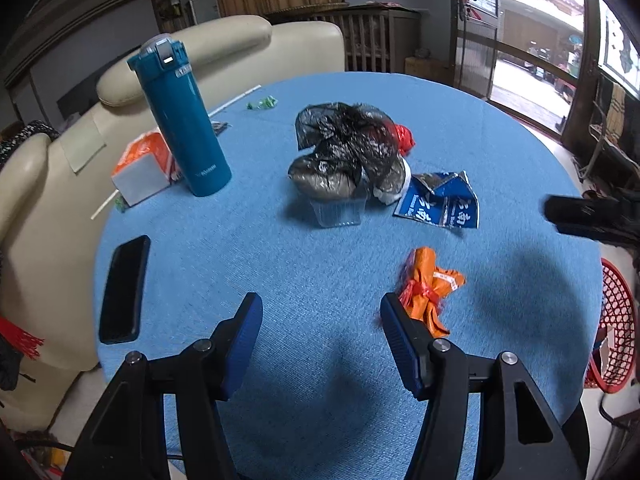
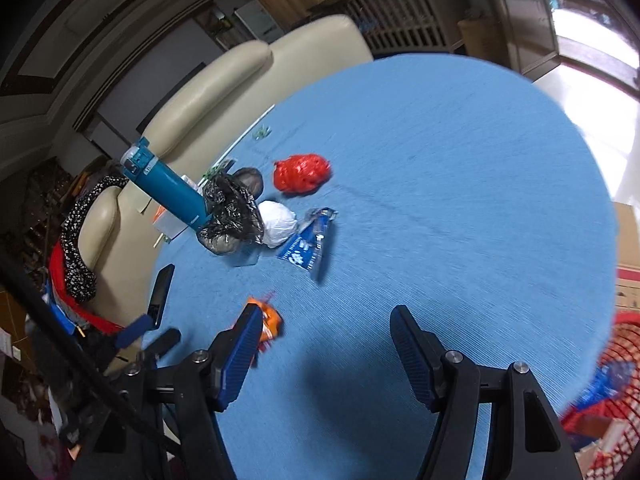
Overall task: Collect trash
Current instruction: 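Grasp the orange bag with the left tool while the right tool grasps the crumpled blue wrapper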
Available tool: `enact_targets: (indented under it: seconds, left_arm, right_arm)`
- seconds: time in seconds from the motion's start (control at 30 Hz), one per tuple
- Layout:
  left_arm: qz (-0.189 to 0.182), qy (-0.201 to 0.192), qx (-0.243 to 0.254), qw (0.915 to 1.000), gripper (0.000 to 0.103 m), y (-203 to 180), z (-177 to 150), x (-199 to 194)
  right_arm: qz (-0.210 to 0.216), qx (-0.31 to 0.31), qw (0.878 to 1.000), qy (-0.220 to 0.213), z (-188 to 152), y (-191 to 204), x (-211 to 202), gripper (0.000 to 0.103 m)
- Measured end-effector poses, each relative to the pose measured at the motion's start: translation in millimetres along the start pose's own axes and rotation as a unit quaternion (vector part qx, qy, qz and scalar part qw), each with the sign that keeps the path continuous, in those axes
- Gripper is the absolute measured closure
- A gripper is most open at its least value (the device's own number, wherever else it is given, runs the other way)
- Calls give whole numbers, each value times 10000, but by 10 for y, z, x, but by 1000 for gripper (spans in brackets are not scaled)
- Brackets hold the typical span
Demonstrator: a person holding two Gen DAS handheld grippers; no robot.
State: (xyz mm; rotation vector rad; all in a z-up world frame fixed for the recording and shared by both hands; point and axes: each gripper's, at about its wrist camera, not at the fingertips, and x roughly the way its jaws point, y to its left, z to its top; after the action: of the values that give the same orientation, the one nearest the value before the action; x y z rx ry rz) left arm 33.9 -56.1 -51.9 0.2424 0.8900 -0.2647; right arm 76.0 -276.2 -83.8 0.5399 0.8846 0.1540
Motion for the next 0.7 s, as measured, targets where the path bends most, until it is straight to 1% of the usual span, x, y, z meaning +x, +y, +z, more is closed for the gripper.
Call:
enact_targets:
  seconds: [0.17, 0.4, 0.43, 0.47, 0.5, 0.53, 0.6, 0.63, 0.7]
  left_arm:
    - [-102, 88, -57, 9999, 41, 109, -41, 77]
    - [-314, 171, -59, 9993, 40, 182, -74, 116]
    - [-333, 174, -55, 9993, 40, 182, -73, 117]
    - [-353, 177, -46, 9992, 40, 178, -75, 119]
    - [-373, 183, -34, 9991, 40, 170, -76, 121]
    - [-388, 187, -25, 9991, 40, 164, -76, 123]
    - [-427, 185, -4, 9989, 40, 143, -77, 116]
    - [-449, 186, 9, 9988, 40, 133, -77, 108]
    - [-518, 191, 55, 9985, 40, 104, -73, 101]
  right_arm:
    - [2, 7, 9999, 121, 171, 53, 376, 33]
    - [20, 142, 9998, 148, 405, 75, 744, 34]
    - [72, 145, 9998, 150, 439, 88, 787, 37]
    - [108, 146, 9997, 165, 476, 105, 834, 43]
    - [100, 153, 9997, 187, 502, 120, 883, 45]
    - [61, 172, 9996, 227, 529, 134, 940, 51]
    - [29, 200, 9993, 313, 556, 149, 1049, 56]
    - [-2, 185, 9993, 340, 554, 162, 1094, 64]
    - [-67, 153, 9992, 367, 538, 172, 1152, 70]
